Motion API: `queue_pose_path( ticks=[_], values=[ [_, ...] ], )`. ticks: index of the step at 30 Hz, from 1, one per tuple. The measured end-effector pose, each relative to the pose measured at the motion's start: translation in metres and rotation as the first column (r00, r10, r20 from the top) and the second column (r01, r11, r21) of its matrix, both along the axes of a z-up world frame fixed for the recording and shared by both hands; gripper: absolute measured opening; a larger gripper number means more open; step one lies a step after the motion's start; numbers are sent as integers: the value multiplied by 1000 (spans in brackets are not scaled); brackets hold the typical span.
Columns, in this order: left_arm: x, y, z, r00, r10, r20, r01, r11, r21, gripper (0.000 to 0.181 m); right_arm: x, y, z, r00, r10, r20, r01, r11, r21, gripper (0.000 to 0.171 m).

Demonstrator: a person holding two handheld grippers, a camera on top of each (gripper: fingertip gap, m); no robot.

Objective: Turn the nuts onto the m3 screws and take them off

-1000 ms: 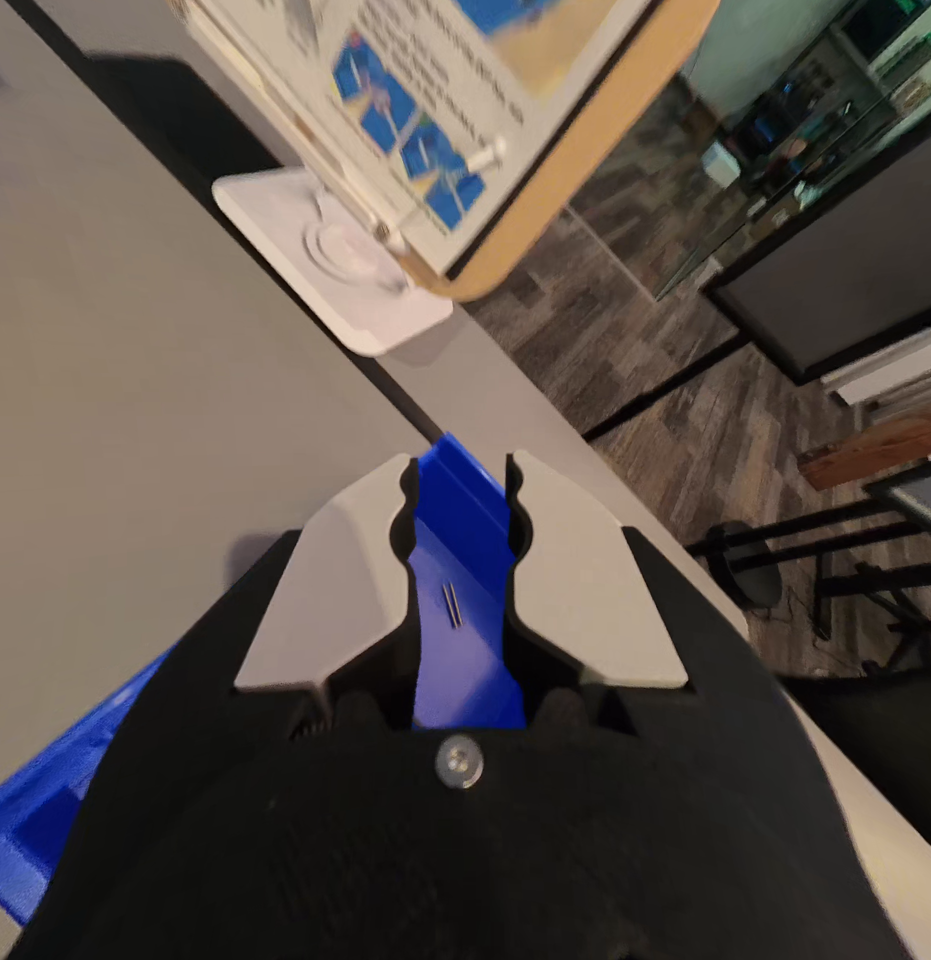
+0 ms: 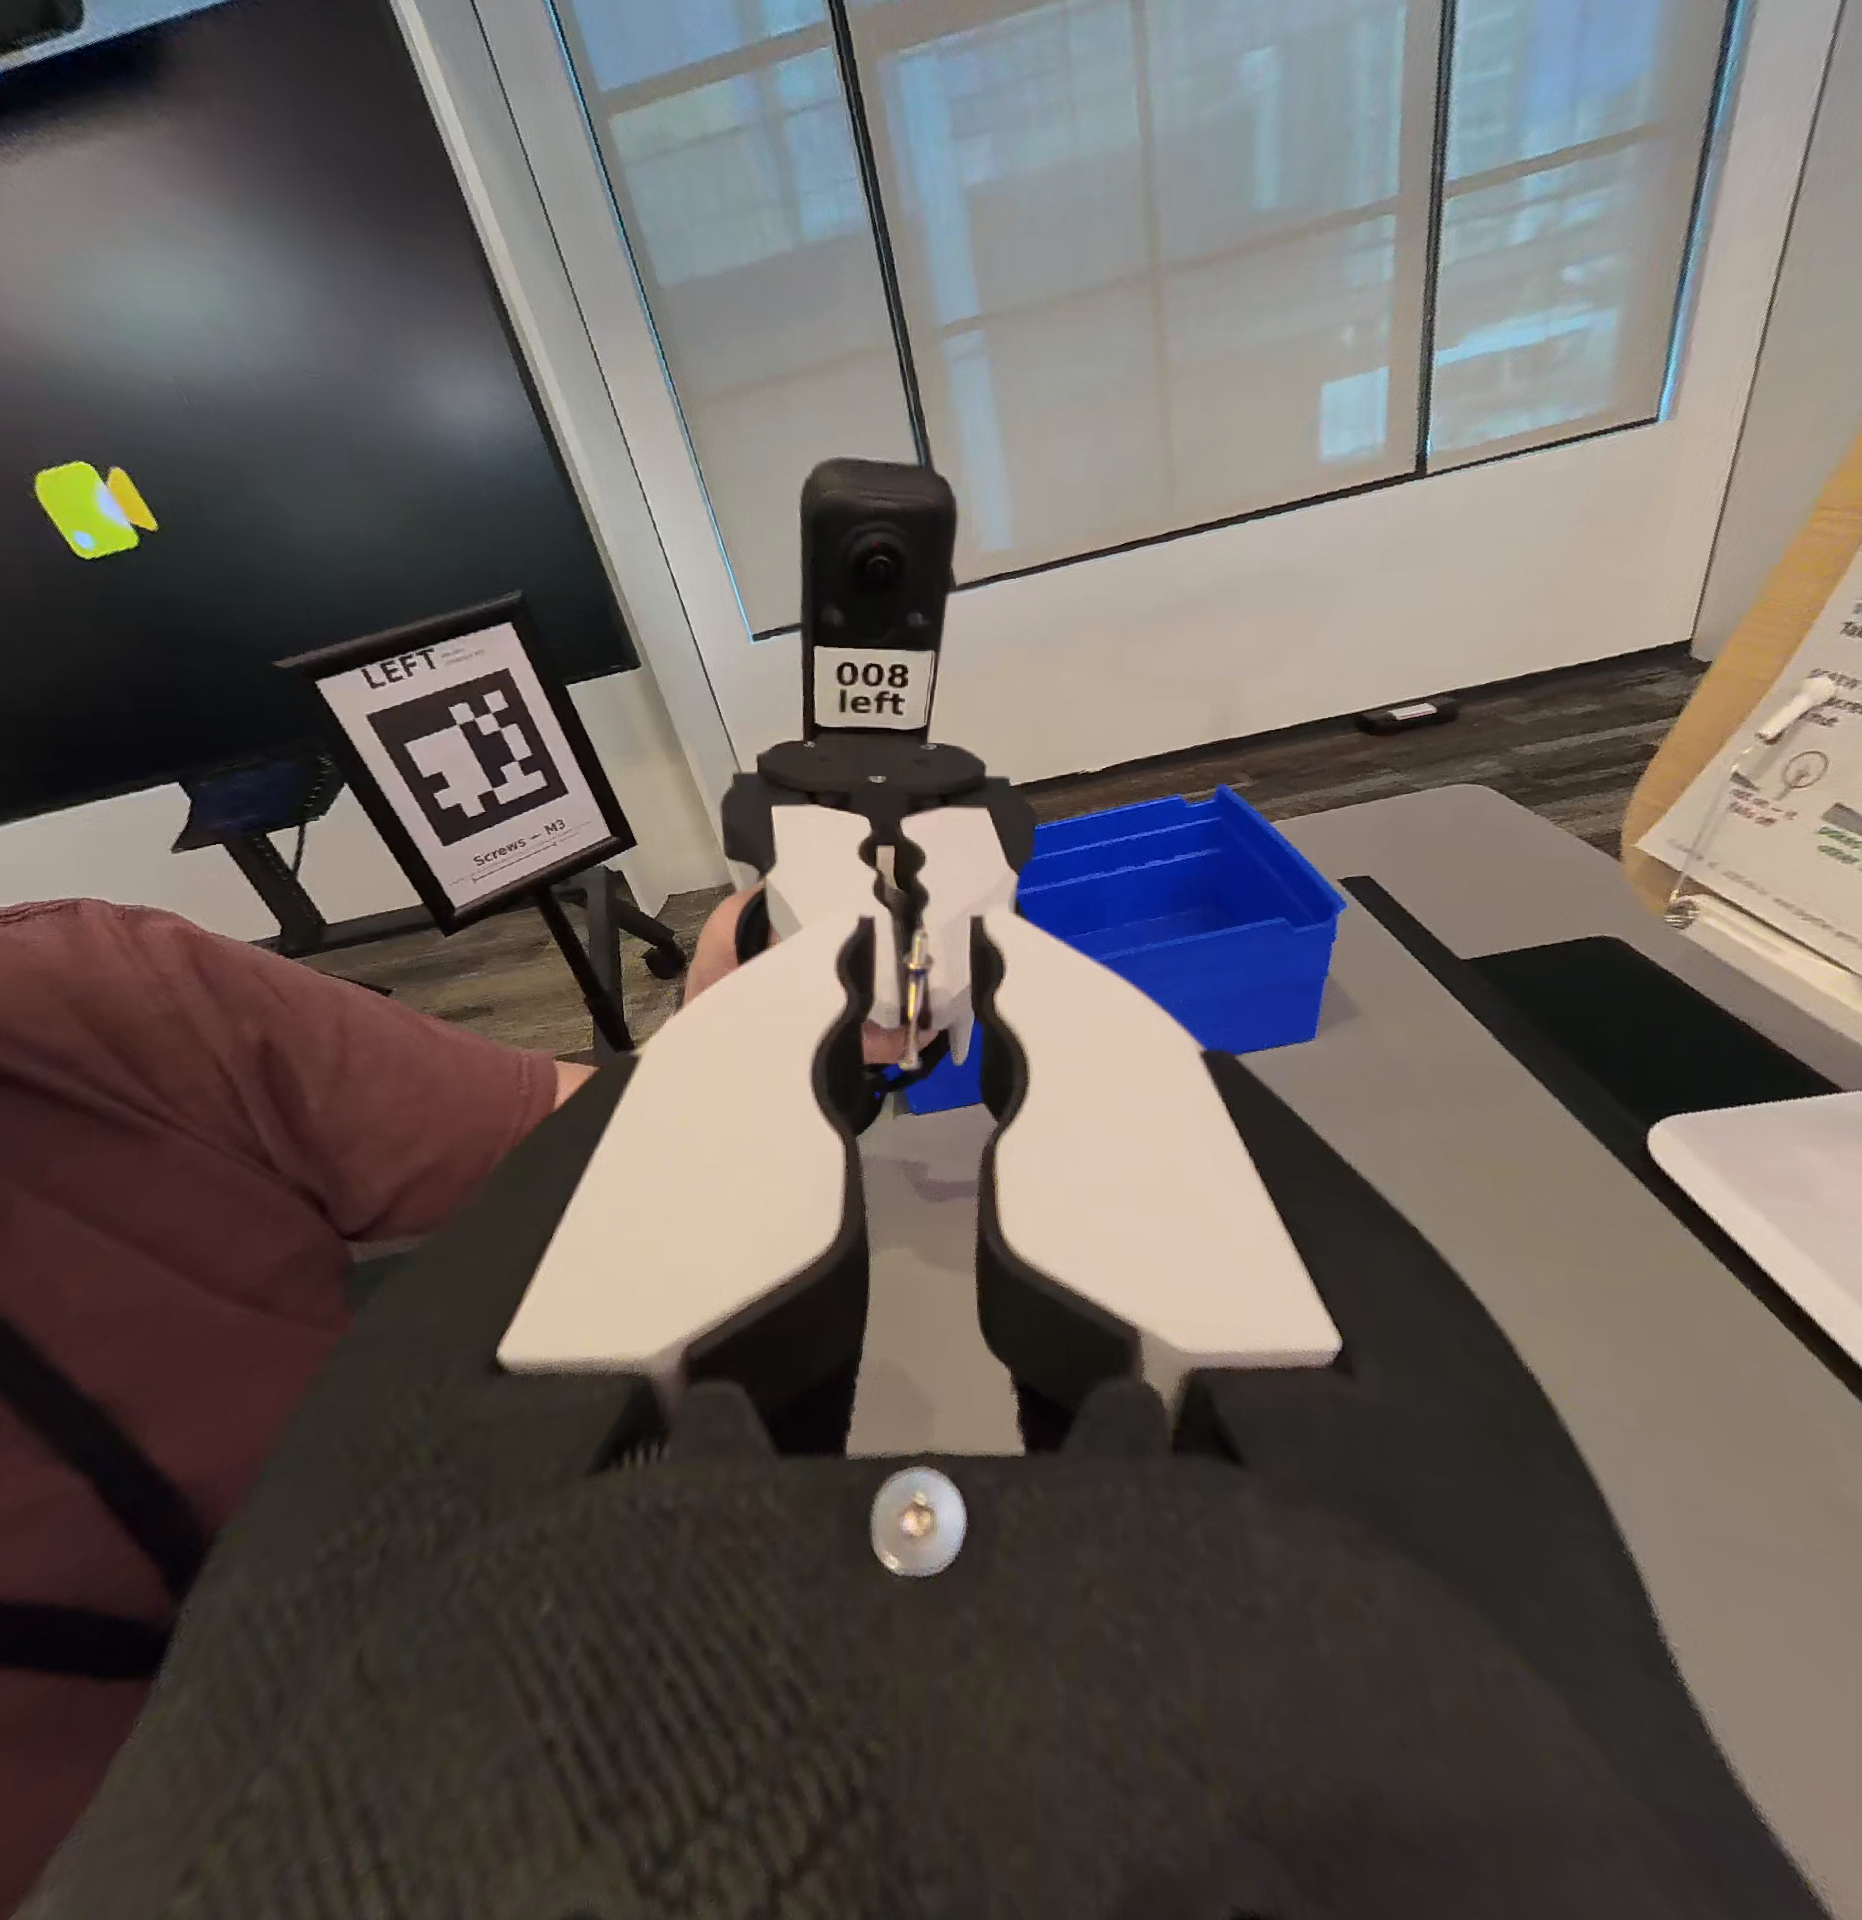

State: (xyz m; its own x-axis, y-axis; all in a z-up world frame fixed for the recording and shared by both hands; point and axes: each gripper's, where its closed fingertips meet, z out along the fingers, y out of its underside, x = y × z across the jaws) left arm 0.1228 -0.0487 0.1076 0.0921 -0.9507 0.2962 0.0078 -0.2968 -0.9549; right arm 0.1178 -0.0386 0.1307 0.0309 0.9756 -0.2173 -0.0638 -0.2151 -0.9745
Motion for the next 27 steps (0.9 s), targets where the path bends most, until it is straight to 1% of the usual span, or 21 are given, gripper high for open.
queue_pose_path(
  ticks=[2,7,9,16,19,27],
  values=[
    [-1,-1,1,1000,-1,3,1,1000,4,2,-4,1,-5,1000,-1,16,1,1000,3,14],
    [1,-1,-1,1000,10,-18,-10,1000,21,2,-7,-3,-6,998,57,-8,-58,998,-29,4],
    [1,-1,-2,1000,7,-20,-6,1000,15,2,-7,-4,-7,998,60,2,-60,998,-25,3],
    [4,-5,-4,998,-57,5,57,998,-39,4,-8,-7,-8,996,87,3,-86,995,-47,3],
    [7,-3,-12,998,-59,-21,58,997,-59,2,-11,-5,-14,996,89,14,-88,994,-61,3],
    [8,-2,-15,996,-90,13,91,988,-123,3,-11,-2,-17,997,72,20,-71,996,-56,2]
  ],
)
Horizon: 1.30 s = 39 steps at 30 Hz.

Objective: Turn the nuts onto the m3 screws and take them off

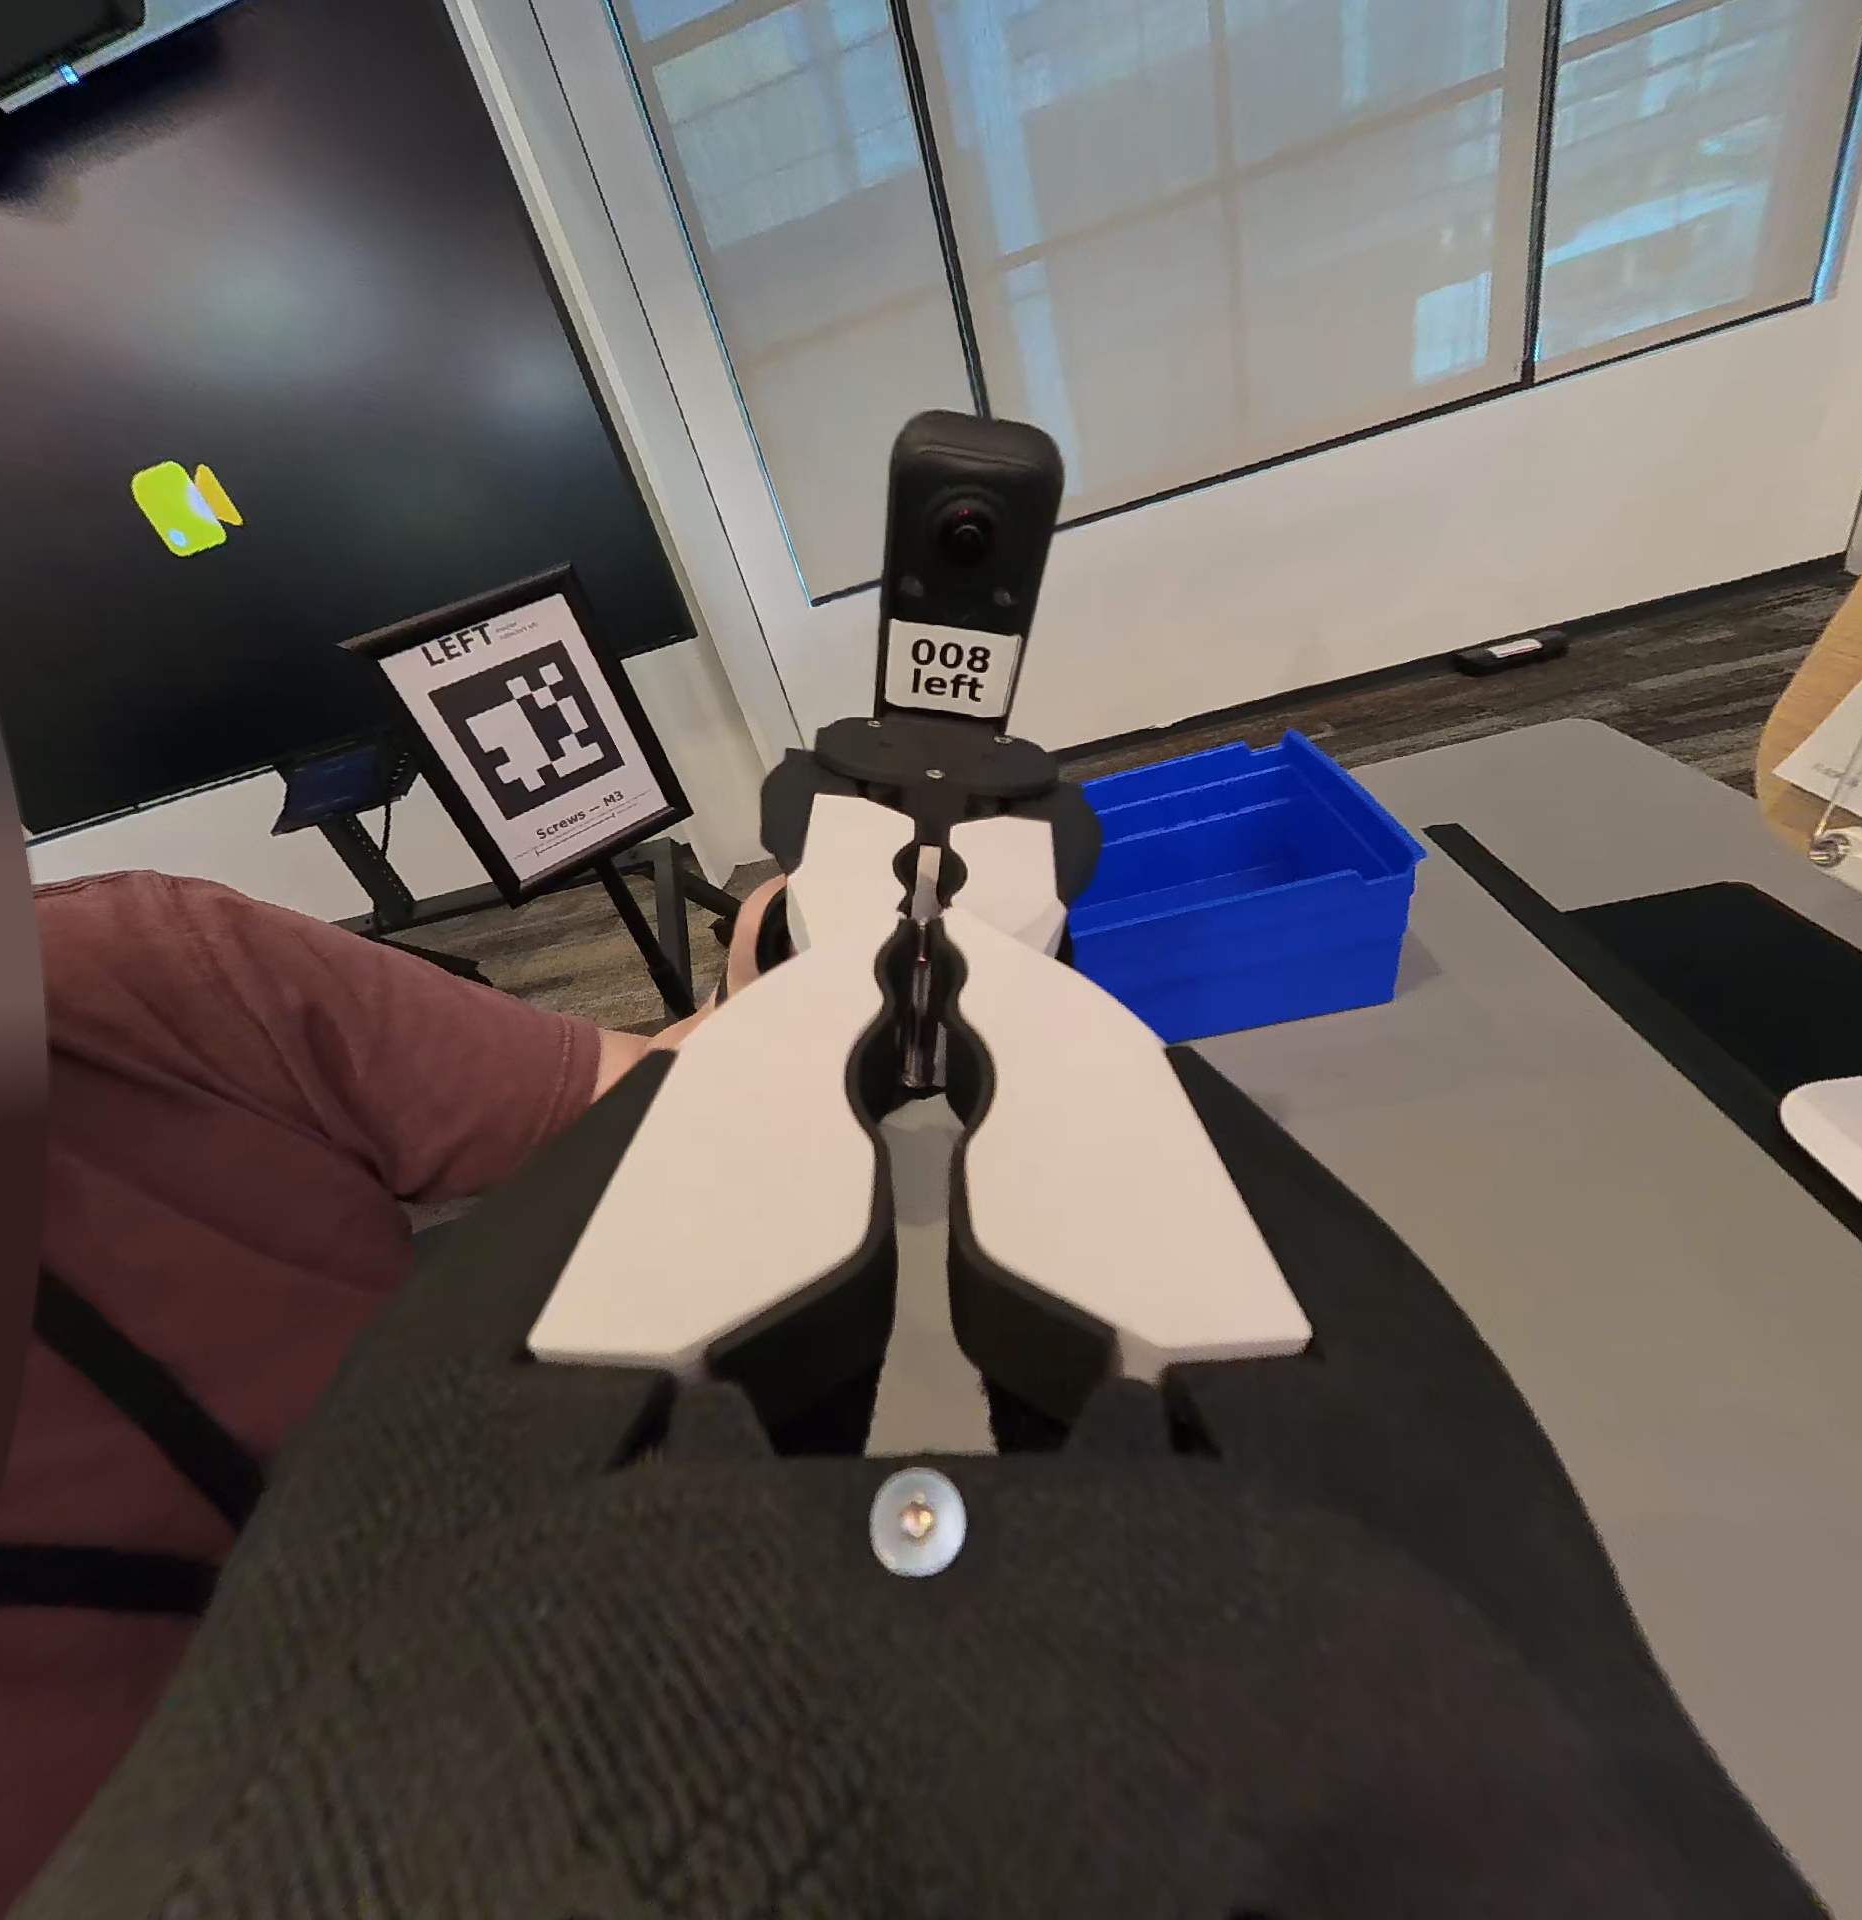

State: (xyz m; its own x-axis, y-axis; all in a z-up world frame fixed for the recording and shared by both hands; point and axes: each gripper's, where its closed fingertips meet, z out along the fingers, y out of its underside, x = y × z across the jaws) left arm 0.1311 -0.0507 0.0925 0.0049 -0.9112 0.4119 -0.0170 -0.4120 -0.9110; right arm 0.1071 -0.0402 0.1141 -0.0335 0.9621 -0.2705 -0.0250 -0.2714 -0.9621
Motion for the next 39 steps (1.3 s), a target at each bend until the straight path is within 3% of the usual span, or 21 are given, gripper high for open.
queue_pose_path(
  ticks=[10,11,13,18,23,30,34,39],
  values=[
    [1,4,-7,999,7,-50,-7,1000,-4,2,3,7,-2,999,-46,12,45,999,27,3],
    [1,3,-7,998,2,-57,-2,1000,-4,2,4,9,0,998,-61,5,60,997,37,6],
    [0,2,-6,998,8,-59,-8,1000,3,2,10,12,8,995,-98,-23,99,994,54,29],
    [0,6,-8,992,73,-100,-66,995,71,2,8,11,3,990,-133,35,130,988,87,37],
    [2,-1,-6,993,54,-102,-44,995,90,2,-7,10,-9,991,-118,68,113,991,69,35],
    [-2,-6,2,997,28,-74,-21,996,92,2,15,15,-3,996,-84,41,82,996,37,28],
    [-1,-4,-1,993,57,-100,-44,992,122,2,8,-5,8,1000,7,-18,-6,1000,27,28],
    [3,-8,-1,994,44,-96,-31,991,134,2,-6,1,-1,999,-53,10,53,998,42,30]
  ],
)
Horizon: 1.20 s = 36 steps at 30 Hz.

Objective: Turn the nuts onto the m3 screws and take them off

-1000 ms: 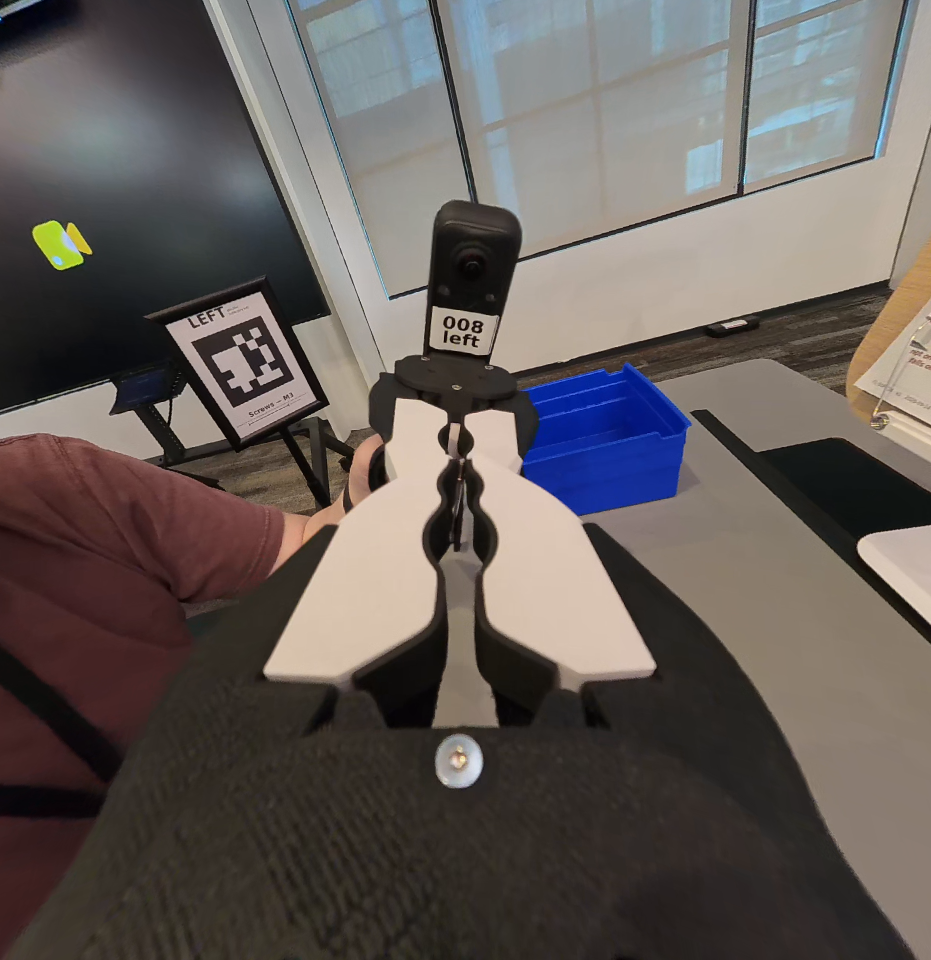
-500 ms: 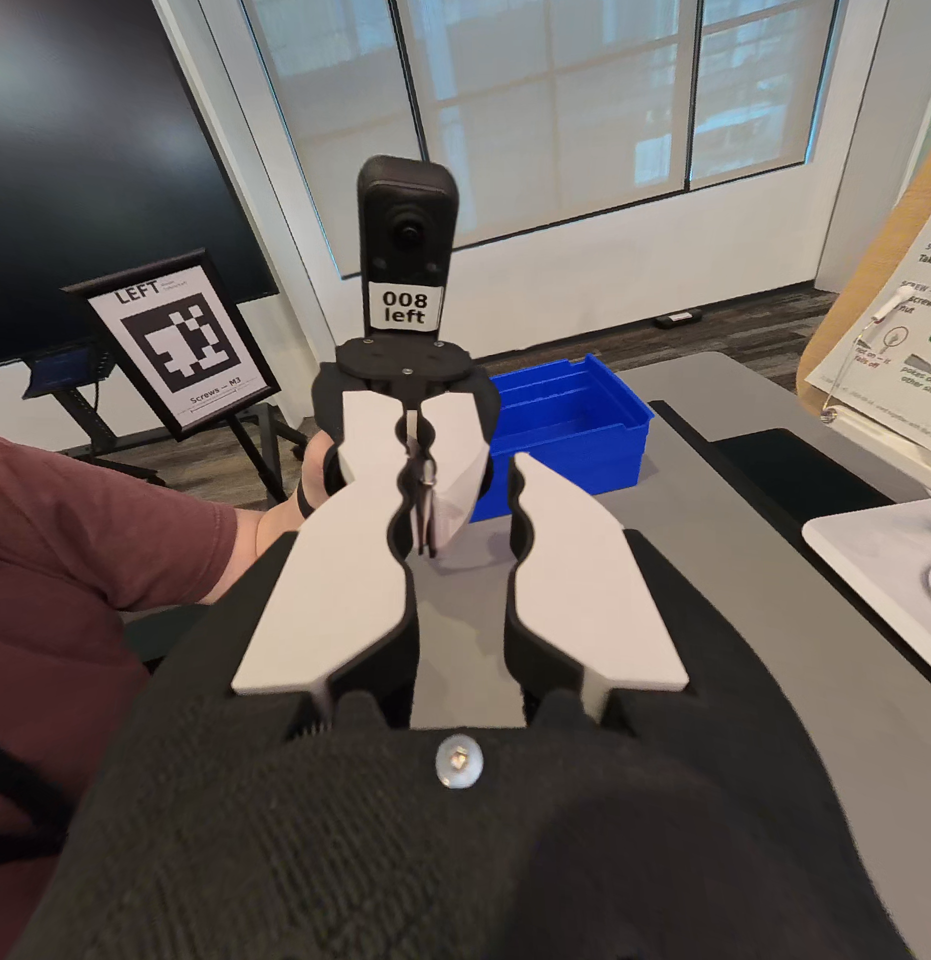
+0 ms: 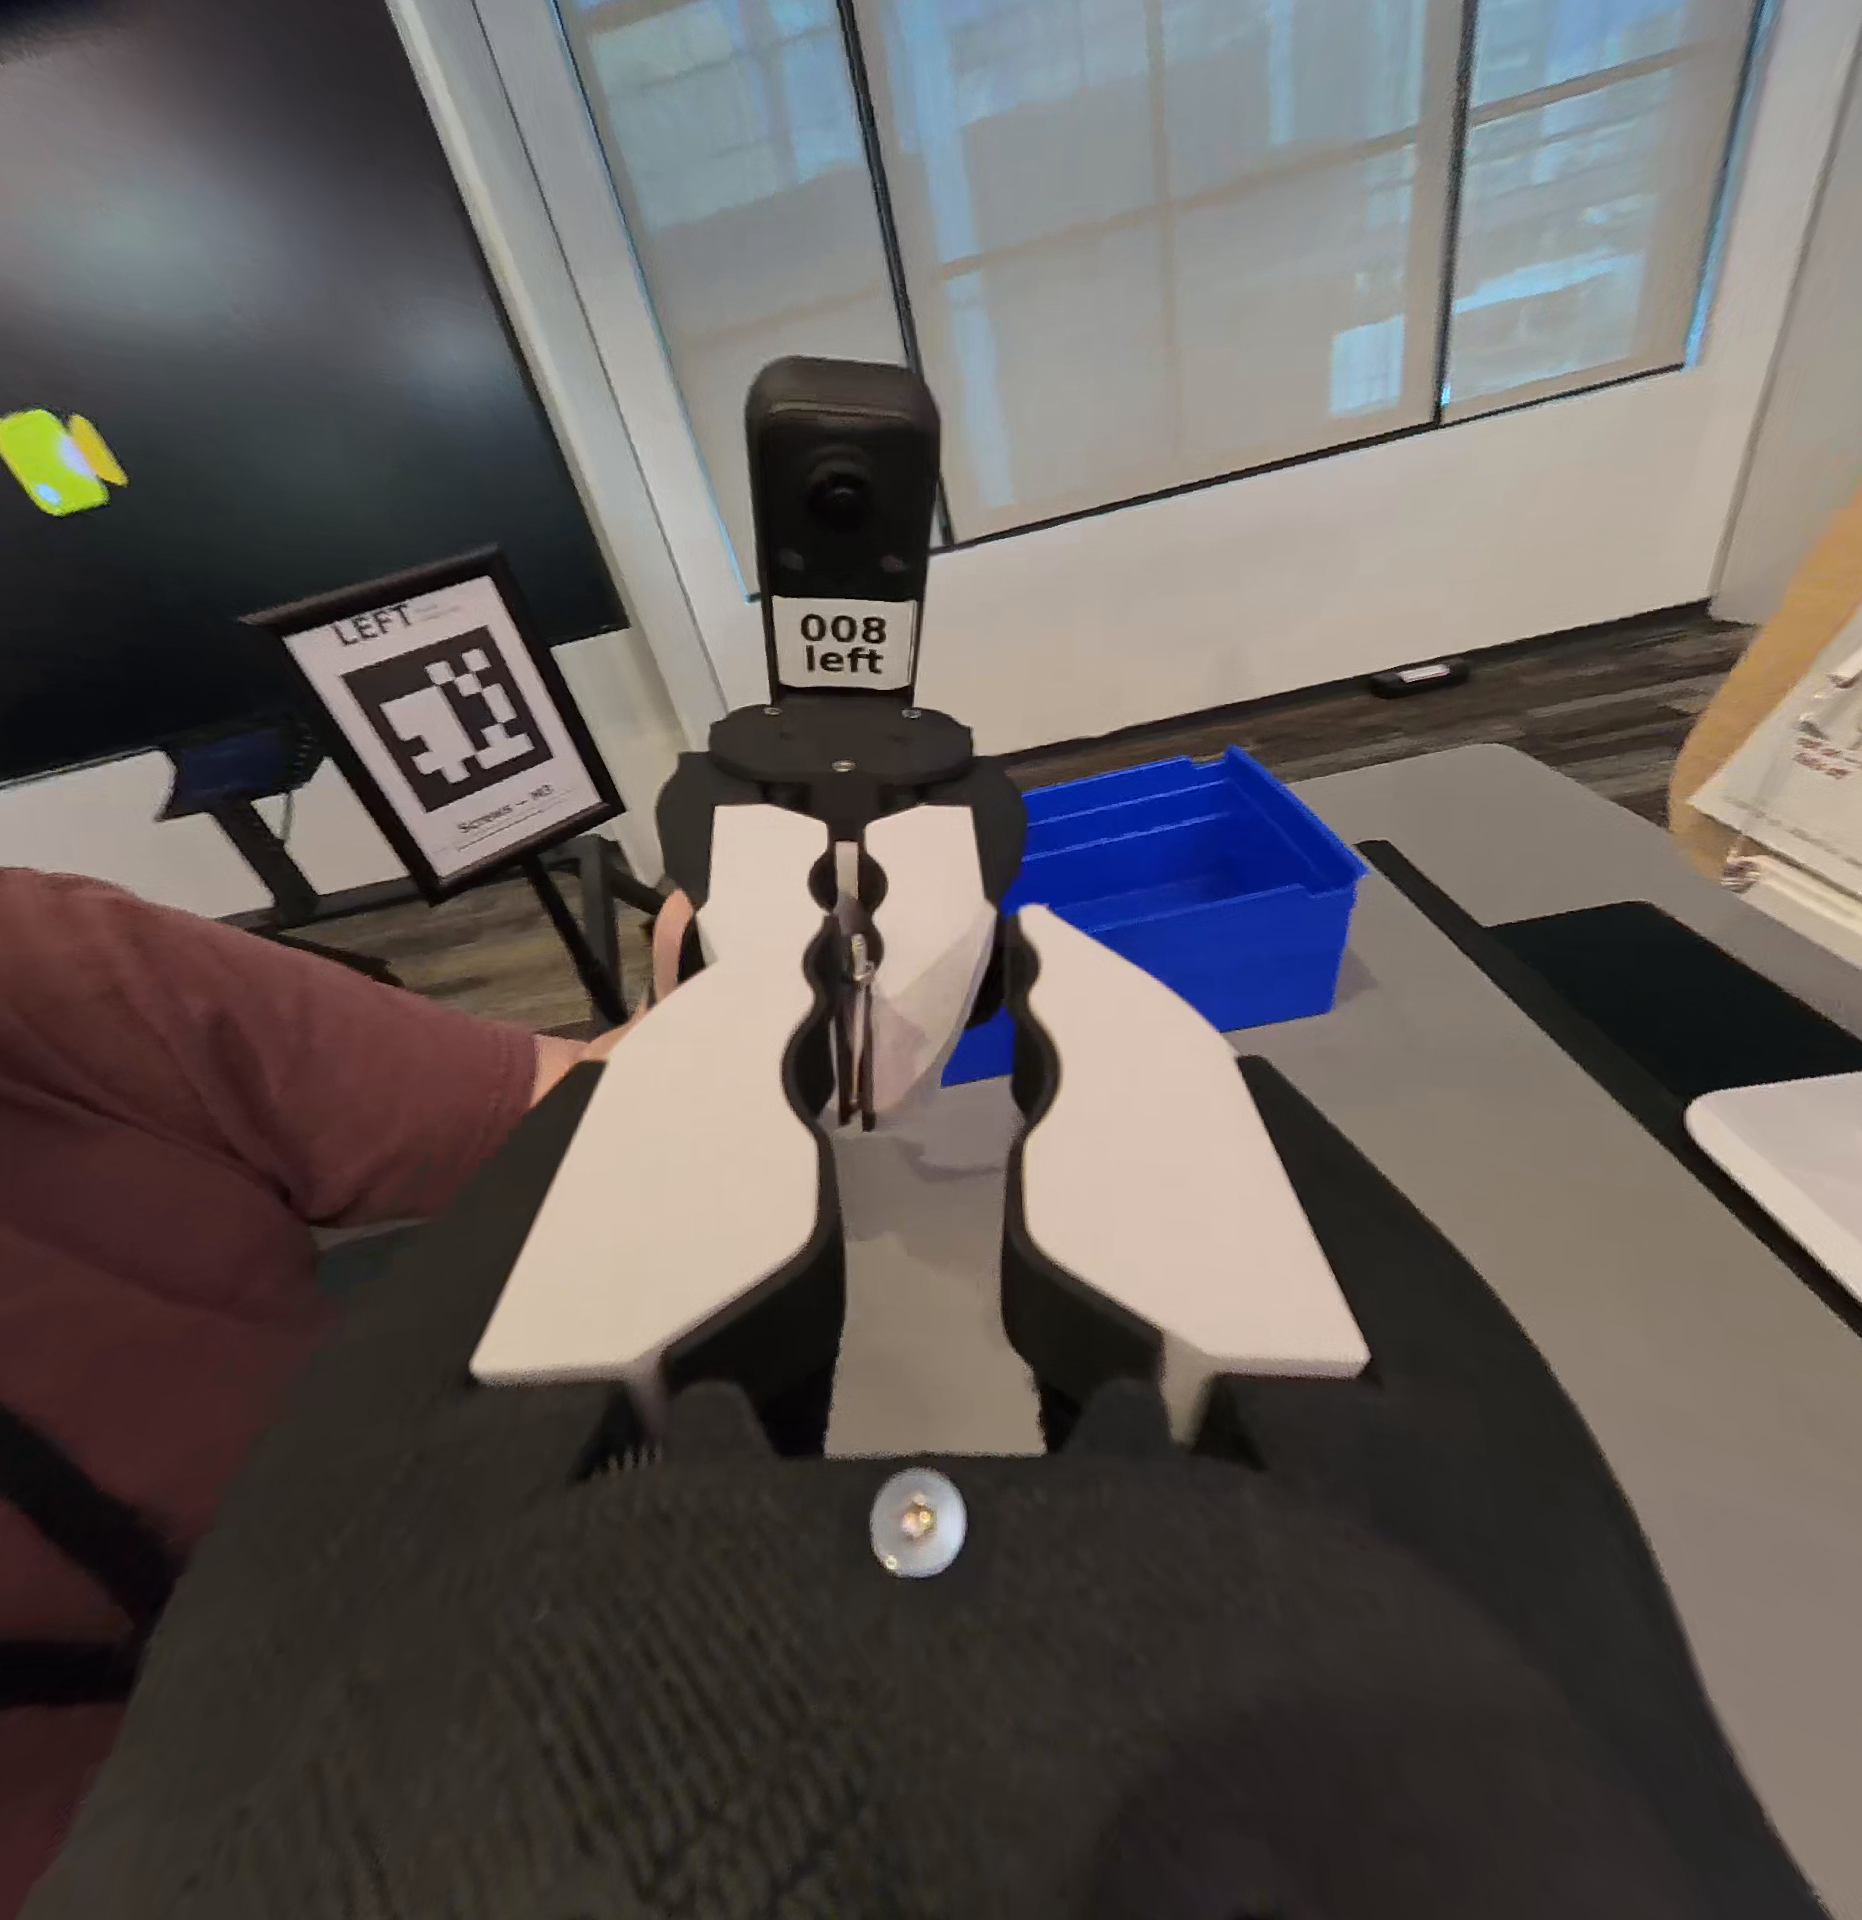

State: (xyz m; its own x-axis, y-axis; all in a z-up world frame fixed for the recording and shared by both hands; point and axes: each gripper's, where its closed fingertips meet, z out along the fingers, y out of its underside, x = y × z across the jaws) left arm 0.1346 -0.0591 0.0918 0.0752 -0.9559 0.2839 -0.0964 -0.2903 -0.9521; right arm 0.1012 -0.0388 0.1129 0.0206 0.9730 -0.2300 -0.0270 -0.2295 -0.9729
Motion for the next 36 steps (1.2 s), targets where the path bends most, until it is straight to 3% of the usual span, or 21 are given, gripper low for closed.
queue_pose_path(
  ticks=[3,6,12,18,21,26,36],
  values=[
    [-3,0,3,1000,-7,16,7,1000,-18,2,12,2,1,999,51,-8,-51,997,-49,30],
    [-6,-1,6,999,-22,35,22,999,-28,2,23,10,5,1000,3,-22,-4,999,-45,18],
    [-1,-5,5,999,-29,27,29,999,-18,2,-3,-16,13,997,48,-57,-47,999,16,26],
    [-5,-2,7,999,-5,33,5,1000,-12,2,12,1,9,998,23,-52,-25,999,-42,29],
    [-9,1,10,999,4,46,-3,1000,-14,2,23,12,16,995,-47,-86,45,999,-28,18],
    [-3,-4,7,999,-16,34,17,1000,-5,2,2,-7,13,997,13,-71,-14,1000,-13,29],
    [-9,4,8,999,22,31,-23,1000,6,2,13,2,13,995,23,-92,-27,999,-43,24]
  ],
)
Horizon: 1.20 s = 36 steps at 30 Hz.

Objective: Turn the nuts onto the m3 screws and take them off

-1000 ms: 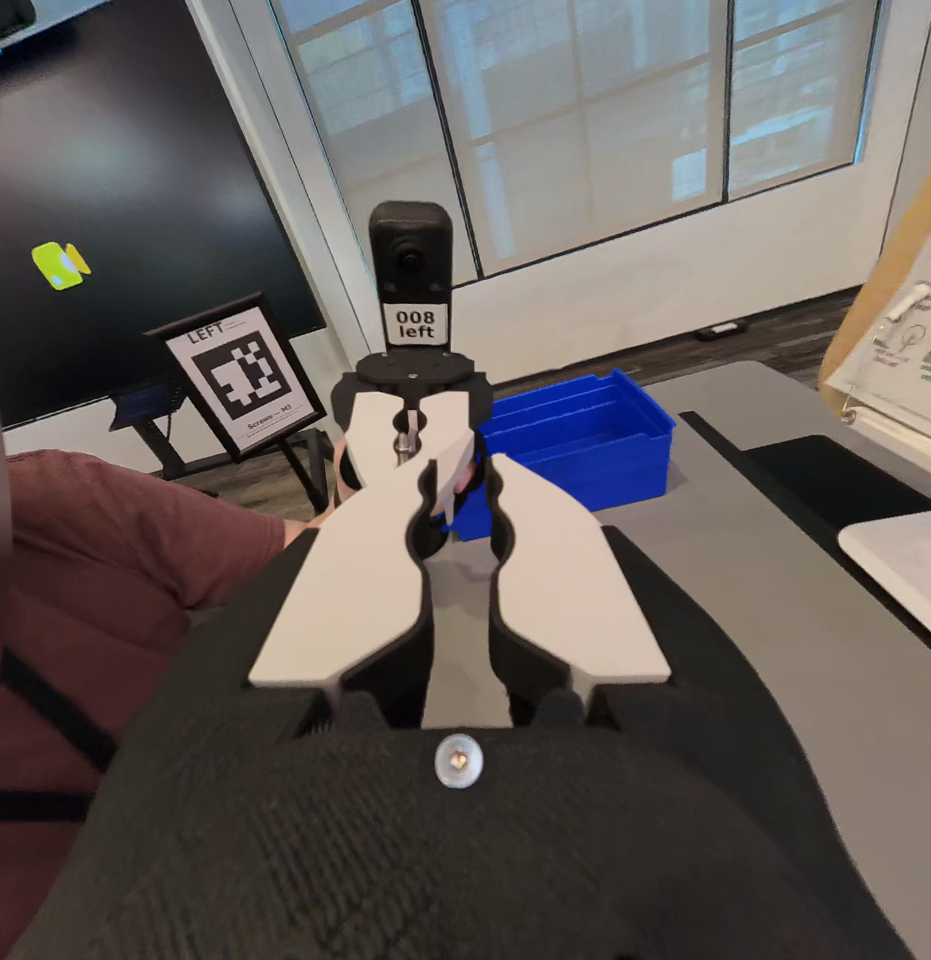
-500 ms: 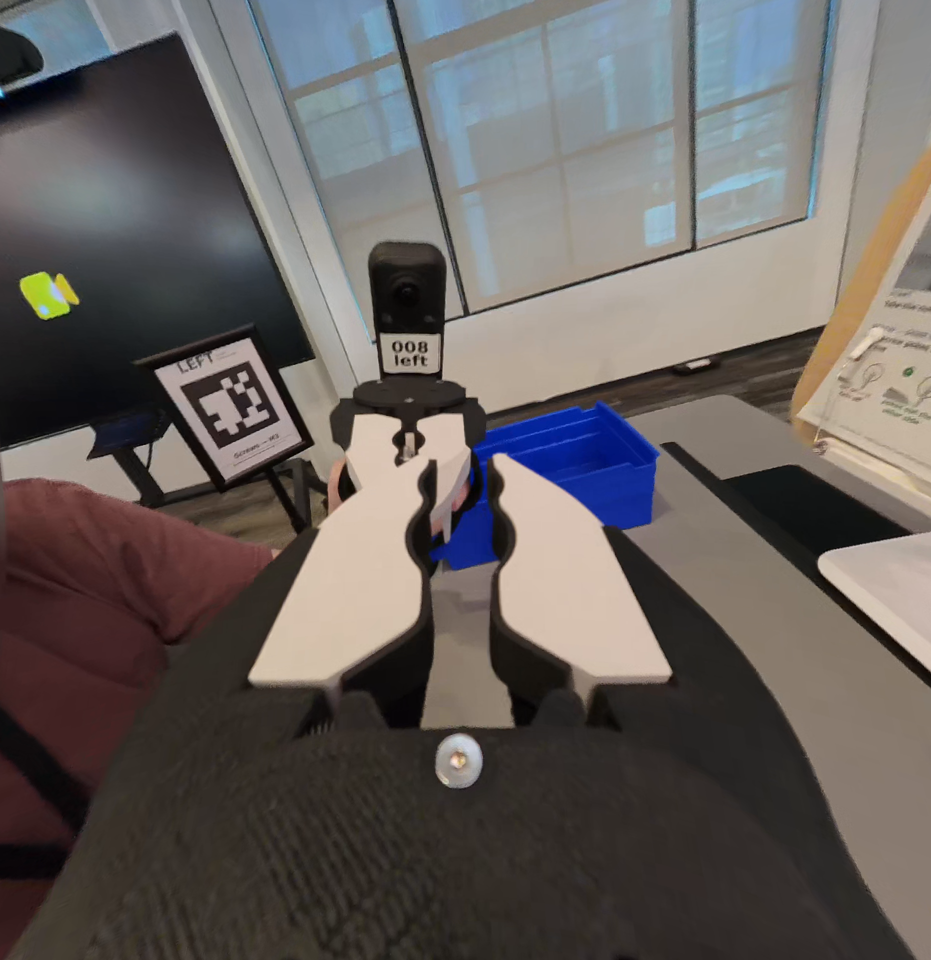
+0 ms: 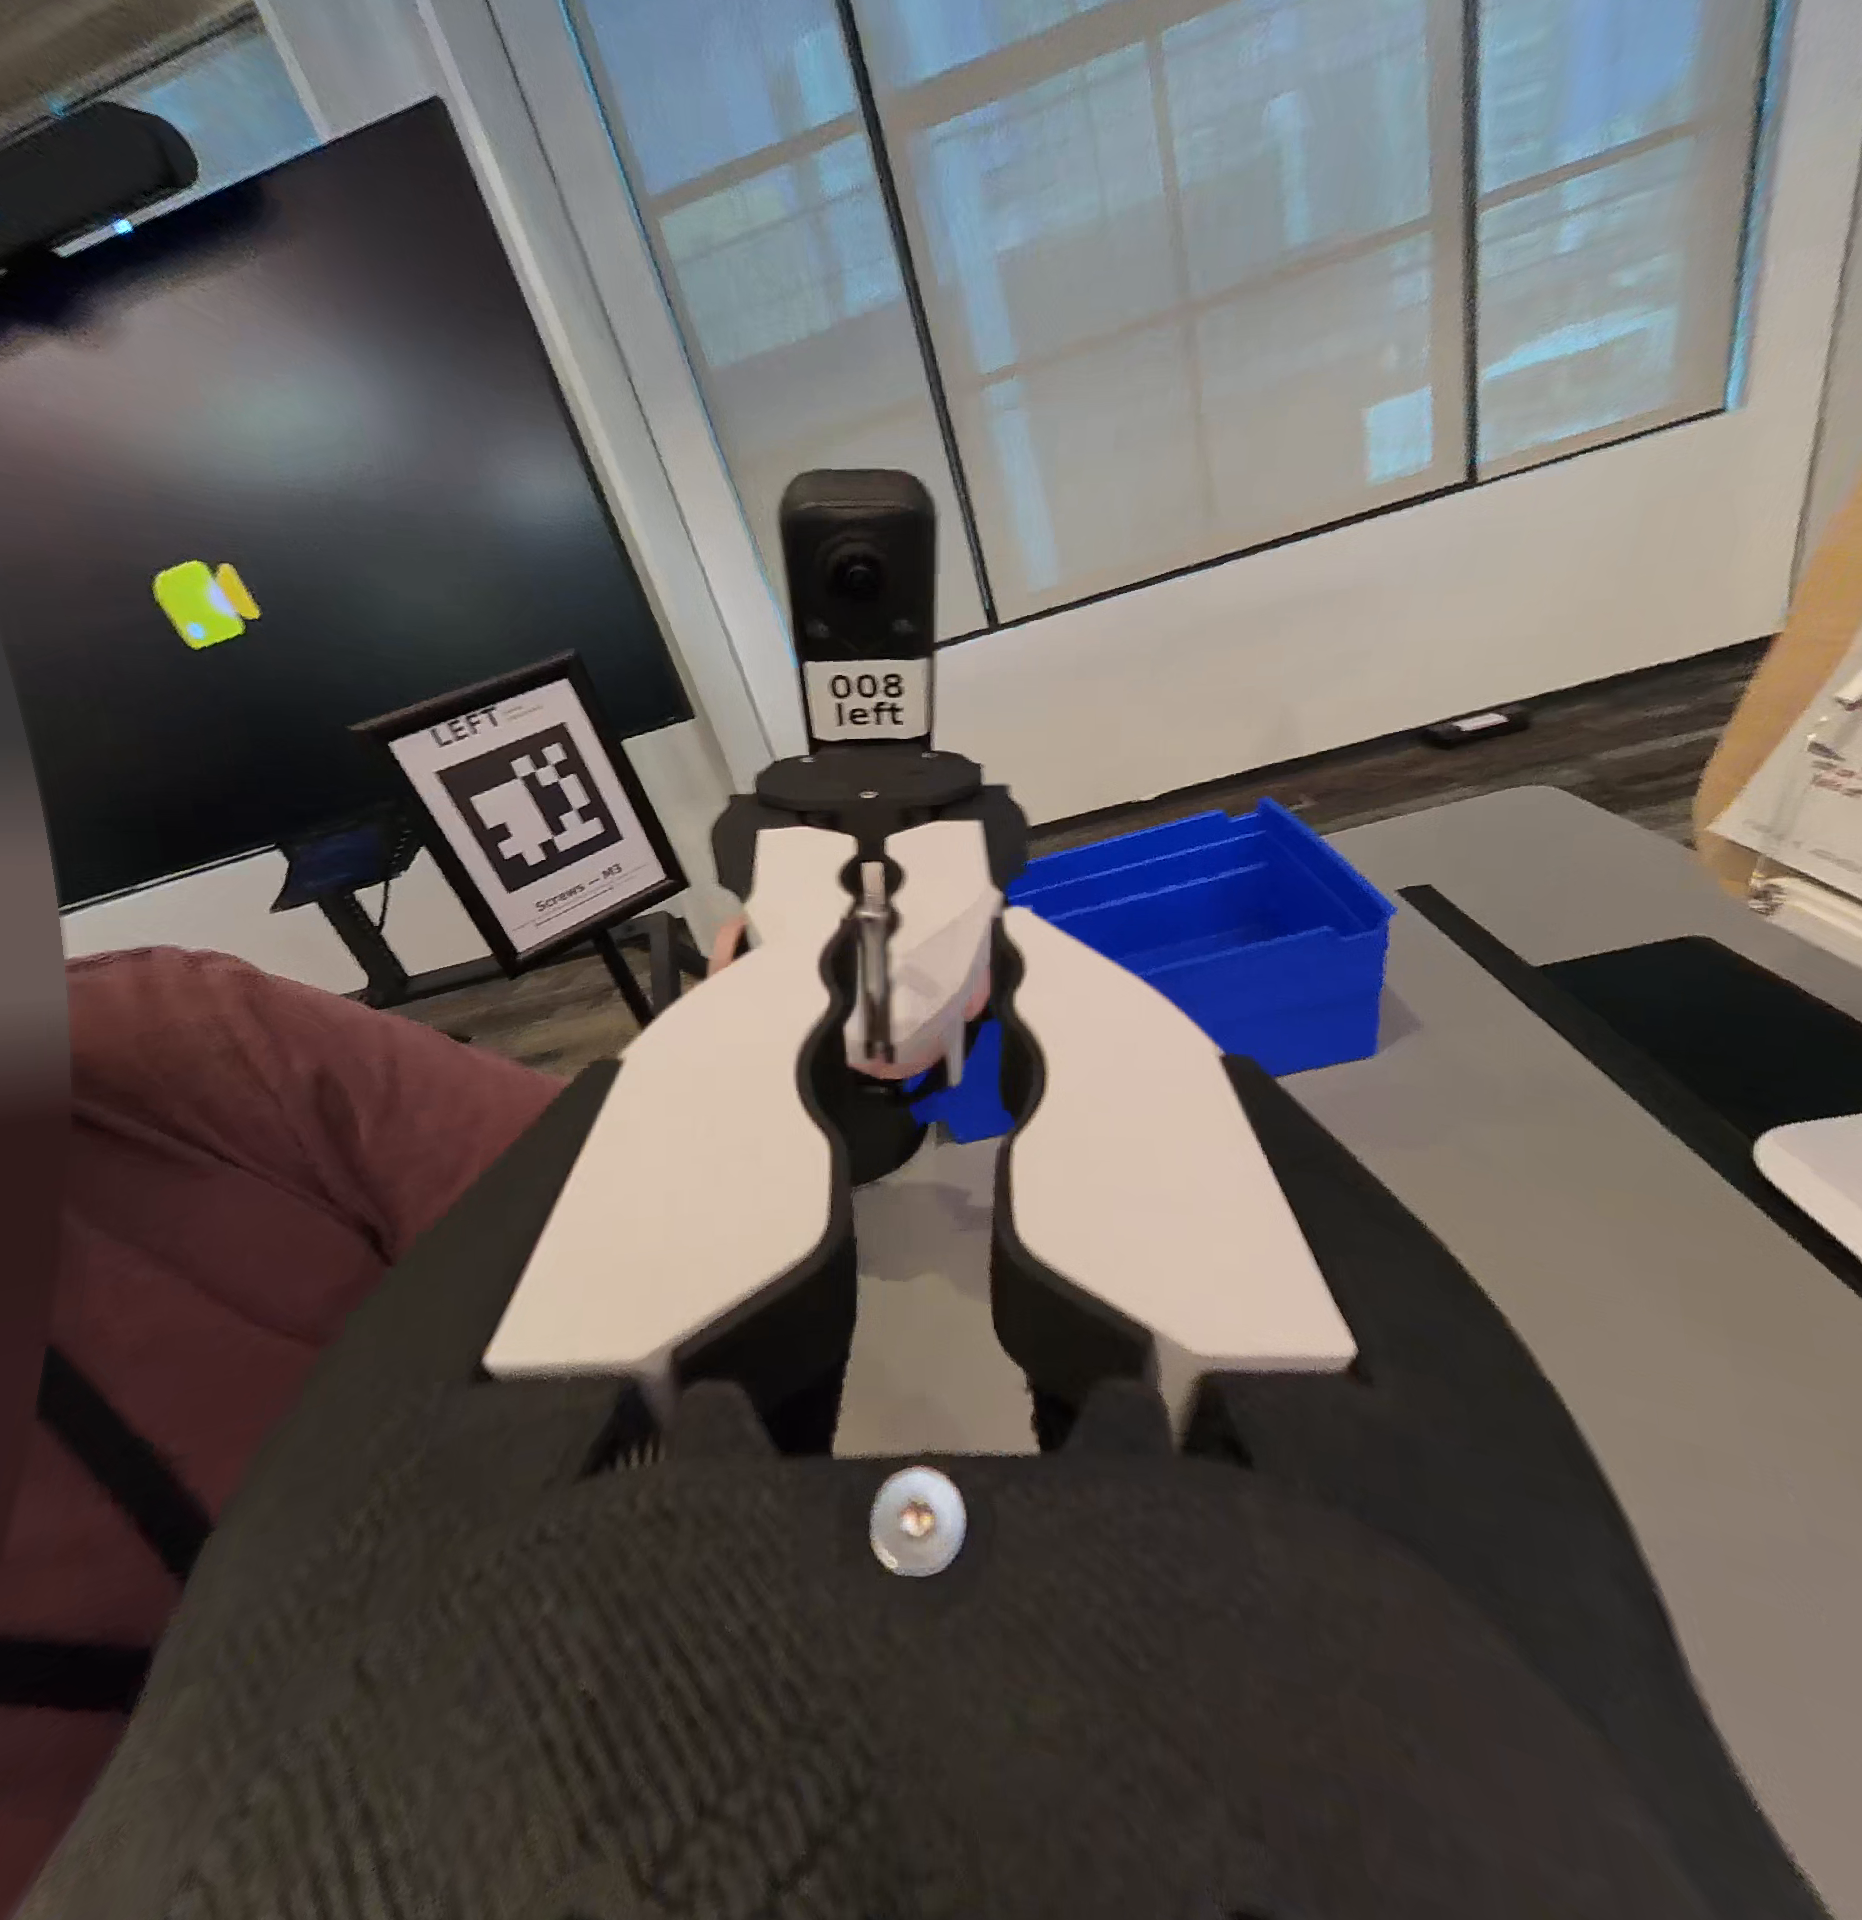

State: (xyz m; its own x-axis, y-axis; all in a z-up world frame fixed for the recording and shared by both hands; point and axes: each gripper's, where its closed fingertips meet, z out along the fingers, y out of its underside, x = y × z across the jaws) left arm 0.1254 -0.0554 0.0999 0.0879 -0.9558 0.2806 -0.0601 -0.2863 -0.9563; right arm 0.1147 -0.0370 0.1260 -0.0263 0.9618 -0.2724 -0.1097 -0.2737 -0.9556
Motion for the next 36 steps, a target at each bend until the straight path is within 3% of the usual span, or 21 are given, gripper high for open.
queue_pose_path(
  ticks=[5,10,18,26,30,36],
  values=[
    [7,-7,-3,1000,-27,-16,27,1000,10,2,-18,-10,-6,999,-26,48,23,997,71,29],
    [1,-2,0,1000,-5,-8,5,1000,15,2,-2,4,-5,1000,5,-1,-5,1000,-28,30],
    [5,-7,-1,999,-39,-7,39,999,8,2,-15,-10,-2,1000,-4,15,3,999,37,30],
    [-2,-5,6,999,-28,27,28,1000,-2,2,6,2,2,1000,-4,-9,4,1000,6,25],
    [5,-8,1,999,-46,5,46,999,3,2,-7,-15,6,1000,26,-10,-25,999,43,28],
    [6,-9,0,999,-34,-6,34,999,21,2,-4,-6,0,1000,12,11,-13,1000,10,29]
  ],
)
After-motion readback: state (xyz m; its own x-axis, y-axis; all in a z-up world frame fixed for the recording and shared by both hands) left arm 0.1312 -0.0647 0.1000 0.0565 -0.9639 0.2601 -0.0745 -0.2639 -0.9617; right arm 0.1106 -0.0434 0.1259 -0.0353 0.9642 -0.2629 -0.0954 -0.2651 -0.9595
